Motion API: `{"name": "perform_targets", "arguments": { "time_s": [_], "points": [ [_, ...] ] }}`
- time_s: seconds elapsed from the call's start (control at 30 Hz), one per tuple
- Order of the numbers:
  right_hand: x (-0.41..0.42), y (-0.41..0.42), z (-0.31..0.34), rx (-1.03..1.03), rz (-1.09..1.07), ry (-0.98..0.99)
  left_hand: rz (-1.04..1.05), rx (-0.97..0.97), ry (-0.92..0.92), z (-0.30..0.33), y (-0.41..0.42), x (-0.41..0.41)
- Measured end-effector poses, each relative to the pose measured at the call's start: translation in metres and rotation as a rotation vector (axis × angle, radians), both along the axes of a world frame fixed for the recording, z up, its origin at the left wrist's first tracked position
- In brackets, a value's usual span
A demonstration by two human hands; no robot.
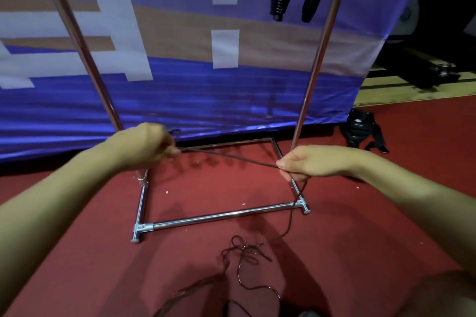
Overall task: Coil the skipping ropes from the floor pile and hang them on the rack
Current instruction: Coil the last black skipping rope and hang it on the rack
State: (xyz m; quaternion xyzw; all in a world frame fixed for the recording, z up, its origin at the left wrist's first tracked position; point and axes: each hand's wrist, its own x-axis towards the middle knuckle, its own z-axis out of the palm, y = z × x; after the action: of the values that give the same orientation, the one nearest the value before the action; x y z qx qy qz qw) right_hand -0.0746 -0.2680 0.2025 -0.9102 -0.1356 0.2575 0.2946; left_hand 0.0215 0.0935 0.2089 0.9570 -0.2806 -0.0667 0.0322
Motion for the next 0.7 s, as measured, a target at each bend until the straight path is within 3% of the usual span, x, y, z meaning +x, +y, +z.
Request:
{"name": "perform_targets", "arguments": {
  "time_s": [0.1, 0.2, 0.3, 0.37, 0.53, 0.6, 0.7],
  "points": [
    [-0.005, 0.006, 0.002, 0.04, 0.032, -0.031, -0.042, -0.089, 0.073, 0.0, 0.003, -0.012],
    [-0.009, 0.036, 0.015, 0.015, 0.162, -0.27, -0.206, -0.197, 0.158, 0.011, -0.041, -0.044],
    [-0.016, 0.059, 0.025, 0.092, 0.145, -0.383, -0.382, -0.27, 0.123, 0.008, -0.079, -0.069],
    [-0.014, 0.054, 0.023, 0.065, 0.084, -0.35, -0.381, -0.268, 0.075, 0.007, -0.075, -0.059],
    [-0.01, 0.001, 0.012, -0.218, -0.01, -0.067, -0.015, 0.11, -0.073, 0.015, -0.017, -0.018],
    [-0.016, 0.003, 0.013, -0.15, 0.03, -0.105, -0.058, 0.078, -0.038, 0.019, -0.02, -0.026],
    [-0.02, 0.025, 0.023, -0.116, 0.118, -0.277, -0.254, -0.125, 0.059, 0.025, -0.064, -0.055]
  ]
}}
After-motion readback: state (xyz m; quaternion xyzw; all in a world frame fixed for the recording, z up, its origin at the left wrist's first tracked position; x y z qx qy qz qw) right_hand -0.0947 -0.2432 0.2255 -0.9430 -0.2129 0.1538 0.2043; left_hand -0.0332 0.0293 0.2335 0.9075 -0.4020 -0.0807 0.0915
